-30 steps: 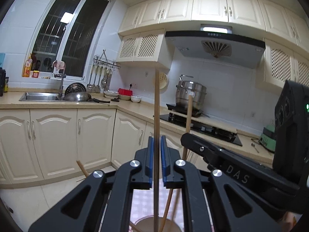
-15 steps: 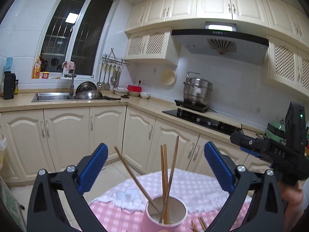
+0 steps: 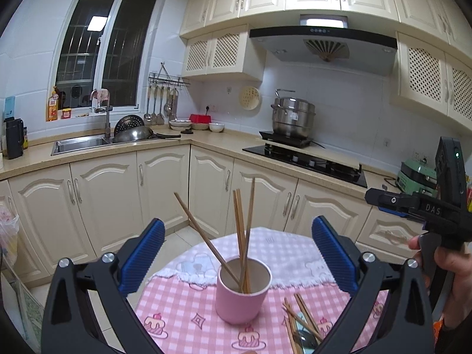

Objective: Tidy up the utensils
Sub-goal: 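Lower the right tool toward the dark spork while the left tool approaches chopsticks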

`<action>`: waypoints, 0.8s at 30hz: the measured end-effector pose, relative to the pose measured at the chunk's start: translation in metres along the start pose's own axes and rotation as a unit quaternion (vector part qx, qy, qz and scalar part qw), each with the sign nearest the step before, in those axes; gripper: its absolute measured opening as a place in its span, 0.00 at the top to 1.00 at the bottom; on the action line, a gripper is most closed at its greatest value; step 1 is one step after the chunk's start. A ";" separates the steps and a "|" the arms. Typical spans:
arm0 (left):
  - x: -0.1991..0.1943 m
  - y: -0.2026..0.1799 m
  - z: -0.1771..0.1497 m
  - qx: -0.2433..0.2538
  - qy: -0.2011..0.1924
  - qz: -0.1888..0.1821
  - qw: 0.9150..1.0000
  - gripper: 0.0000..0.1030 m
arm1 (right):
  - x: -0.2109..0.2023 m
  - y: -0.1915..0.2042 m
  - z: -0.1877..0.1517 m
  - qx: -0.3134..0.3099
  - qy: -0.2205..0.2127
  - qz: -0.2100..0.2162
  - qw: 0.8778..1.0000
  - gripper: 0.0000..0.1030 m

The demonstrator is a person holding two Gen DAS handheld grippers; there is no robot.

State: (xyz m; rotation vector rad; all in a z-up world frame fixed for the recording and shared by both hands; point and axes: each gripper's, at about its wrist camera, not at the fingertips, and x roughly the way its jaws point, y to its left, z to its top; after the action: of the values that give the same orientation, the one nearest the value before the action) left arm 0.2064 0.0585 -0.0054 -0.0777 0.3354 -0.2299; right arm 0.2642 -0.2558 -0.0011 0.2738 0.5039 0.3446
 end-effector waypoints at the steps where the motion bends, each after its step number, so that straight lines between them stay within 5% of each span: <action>1: -0.002 -0.002 -0.002 0.002 0.004 -0.002 1.000 0.05 | -0.002 -0.002 -0.002 0.000 0.003 -0.001 1.000 0.06; 24: 0.017 -0.022 -0.068 0.037 0.129 -0.019 0.991 0.05 | -0.004 -0.011 -0.076 -0.066 0.145 -0.012 0.987 0.06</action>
State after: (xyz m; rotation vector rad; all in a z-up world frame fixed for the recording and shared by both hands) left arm 0.1949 0.0301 -0.0723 0.0189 0.5818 -0.2914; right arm 0.2246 -0.2543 -0.0668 0.0881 0.7673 0.3954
